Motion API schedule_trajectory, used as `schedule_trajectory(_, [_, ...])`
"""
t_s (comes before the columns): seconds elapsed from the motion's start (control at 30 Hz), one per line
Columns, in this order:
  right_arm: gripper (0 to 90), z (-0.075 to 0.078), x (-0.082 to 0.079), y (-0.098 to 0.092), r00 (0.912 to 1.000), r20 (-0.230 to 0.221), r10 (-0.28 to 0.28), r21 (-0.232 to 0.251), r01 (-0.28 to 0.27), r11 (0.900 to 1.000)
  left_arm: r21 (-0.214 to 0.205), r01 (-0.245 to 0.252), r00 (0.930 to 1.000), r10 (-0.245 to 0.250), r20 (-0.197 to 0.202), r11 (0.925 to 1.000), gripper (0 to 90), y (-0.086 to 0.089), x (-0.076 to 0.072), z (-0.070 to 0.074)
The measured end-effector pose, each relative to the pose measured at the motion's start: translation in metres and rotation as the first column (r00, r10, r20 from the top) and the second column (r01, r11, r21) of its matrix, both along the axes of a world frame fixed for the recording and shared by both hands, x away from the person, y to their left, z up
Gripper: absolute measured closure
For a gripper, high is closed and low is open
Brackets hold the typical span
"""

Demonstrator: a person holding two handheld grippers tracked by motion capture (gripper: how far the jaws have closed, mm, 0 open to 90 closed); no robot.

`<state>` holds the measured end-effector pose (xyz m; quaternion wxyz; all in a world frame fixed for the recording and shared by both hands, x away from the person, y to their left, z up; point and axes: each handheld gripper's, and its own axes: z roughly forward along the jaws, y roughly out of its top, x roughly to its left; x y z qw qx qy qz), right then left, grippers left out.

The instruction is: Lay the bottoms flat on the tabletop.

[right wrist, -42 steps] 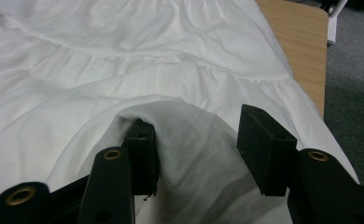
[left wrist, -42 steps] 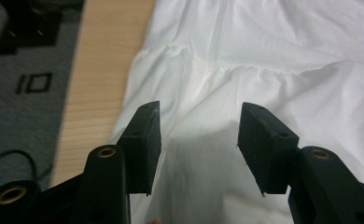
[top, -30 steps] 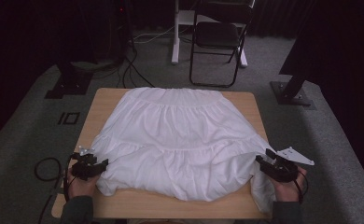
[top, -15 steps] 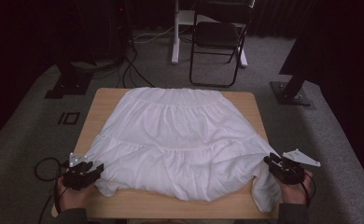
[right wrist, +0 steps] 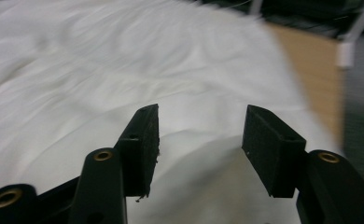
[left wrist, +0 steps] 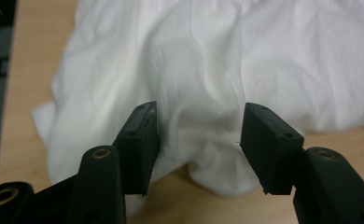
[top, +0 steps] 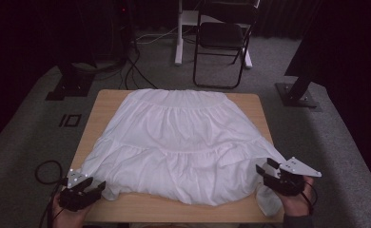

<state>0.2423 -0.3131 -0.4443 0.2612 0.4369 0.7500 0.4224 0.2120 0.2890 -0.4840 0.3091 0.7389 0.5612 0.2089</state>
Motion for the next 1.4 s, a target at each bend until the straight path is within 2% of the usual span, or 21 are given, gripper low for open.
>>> schedule_trajectory(0.03, [45.1, -0.009, -0.003, 0.012, 0.9979, -0.031, 0.057, -0.028, -0.058, 0.9979, 0.005, 0.004, 0.9999, -0.004, -0.013, 1.0, 46.5, -0.002, 0.0, -0.004])
schedule_trajectory(0.1, [44.5, -0.024, -0.004, 0.024, 0.9921, -0.07, 0.104, -0.049, -0.108, 0.9929, 0.01, 0.001, 0.9995, -0.001, -0.032, 1.0, 43.2, -0.004, 0.003, -0.013])
schedule_trajectory(0.3, [36.2, -0.066, 0.001, 0.046, 0.9671, -0.203, 0.154, -0.13, -0.182, 0.9747, 0.036, -0.021, 0.9943, 0.024, -0.104, 0.9991, 30.9, -0.014, 0.031, -0.041])
schedule_trajectory(0.37, [34.2, -0.075, 0.003, 0.051, 0.9645, -0.219, 0.148, -0.19, -0.191, 0.9629, 0.062, -0.021, 0.9948, 0.027, -0.099, 0.9979, 31.0, -0.017, 0.038, -0.045])
schedule_trajectory(0.43, [33.4, -0.082, 0.005, 0.055, 0.9626, -0.225, 0.151, -0.211, -0.2, 0.9569, 0.084, -0.04, 0.9953, 0.047, -0.085, 0.9957, 37.5, -0.019, 0.043, -0.044])
schedule_trajectory(0.53, [43.7, -0.09, 0.011, 0.06, 0.9574, -0.245, 0.152, -0.229, -0.21, 0.9505, 0.049, -0.041, 0.9953, 0.045, -0.086, 0.9979, 66.9, -0.014, 0.047, -0.041])
schedule_trajectory(0.57, [59.2, -0.091, 0.012, 0.06, 0.9507, -0.255, 0.176, -0.199, -0.23, 0.9526, 0.034, -0.038, 0.9953, 0.041, -0.087, 0.9987, 77.0, -0.013, 0.047, -0.04])
schedule_trajectory(0.6, [59.2, -0.091, 0.012, 0.06, 0.9507, -0.255, 0.176, -0.199, -0.23, 0.9526, 0.034, -0.038, 0.9953, 0.041, -0.087, 0.9987, 82.0, -0.013, 0.047, -0.04])
schedule_trajectory(0.63, [81.3, -0.089, 0.013, 0.061, 0.9447, -0.264, 0.195, -0.197, -0.25, 0.9479, 0.031, -0.019, 0.9972, 0.021, -0.072, 0.9993, 83.8, -0.014, 0.041, -0.034])
schedule_trajectory(0.67, [85.7, -0.086, 0.013, 0.061, 0.9437, -0.264, 0.199, -0.197, -0.255, 0.9465, 0.031, -0.011, 0.998, 0.013, -0.062, 0.9995, 84.3, -0.014, 0.038, -0.03])
schedule_trajectory(0.8, [87.1, -0.072, 0.009, 0.057, 0.9467, -0.237, 0.218, -0.161, -0.259, 0.9523, 0.007, 0.012, 0.9997, -0.012, -0.02, 0.9999, 84.7, -0.011, 0.029, -0.012])
schedule_trajectory(0.87, [87.1, -0.054, 0.009, 0.05, 0.9544, -0.194, 0.227, -0.108, -0.251, 0.962, -0.008, 0.026, 0.9992, -0.026, 0.029, 0.9996, 84.7, -0.008, 0.031, 0.008])
schedule_trajectory(0.9, [87.1, -0.045, 0.012, 0.048, 0.9605, -0.163, 0.225, -0.092, -0.242, 0.9659, -0.007, 0.031, 0.9987, -0.03, 0.041, 0.9995, 84.7, -0.008, 0.034, 0.013])
schedule_trajectory(0.93, [87.1, -0.045, 0.012, 0.048, 0.9605, -0.163, 0.225, -0.092, -0.242, 0.9659, -0.007, 0.031, 0.9987, -0.03, 0.041, 0.9995, 84.6, -0.008, 0.034, 0.013])
schedule_trajectory(0.97, [87.1, -0.029, 0.02, 0.044, 0.9711, -0.112, 0.211, -0.072, -0.219, 0.973, -0.001, 0.04, 0.9962, -0.04, 0.077, 0.9992, 84.7, -0.01, 0.047, 0.028])
schedule_trajectory(1.03, [87.1, -0.017, 0.035, 0.043, 0.9798, -0.067, 0.188, -0.067, -0.193, 0.979, 0.012, 0.051, 0.9932, -0.052, 0.104, 0.9986, 84.7, -0.013, 0.061, 0.039])
schedule_trajectory(1.17, [87.2, -0.004, 0.077, 0.046, 0.9893, -0.026, 0.143, -0.06, -0.145, 0.9877, 0.008, 0.04, 0.9903, -0.041, 0.133, 0.9992, 84.5, -0.016, 0.111, 0.054])
schedule_trajectory(1.27, [87.2, -0.002, 0.107, 0.051, 0.9939, -0.028, 0.107, -0.088, -0.109, 0.9901, -0.006, 0.008, 0.9922, -0.007, 0.124, 1.0, 83.3, -0.017, 0.151, 0.052])
schedule_trajectory(1.33, [86.4, -0.005, 0.129, 0.054, 0.9961, -0.047, 0.075, -0.106, -0.079, 0.9912, -0.008, -0.009, 0.9932, 0.01, 0.116, 0.9999, 77.1, -0.017, 0.16, 0.049])
schedule_trajectory(1.37, [83.2, -0.009, 0.142, 0.055, 0.9979, -0.054, 0.036, -0.123, -0.042, 0.9915, -0.031, -0.044, 0.9964, 0.046, 0.071, 0.9986, 69.9, -0.016, 0.185, 0.038])
schedule_trajectory(1.4, [77.9, -0.013, 0.152, 0.056, 0.9977, -0.068, 0.006, -0.137, -0.015, 0.9905, -0.035, -0.056, 0.9964, 0.058, 0.062, 0.9978, 66.6, -0.017, 0.192, 0.033])
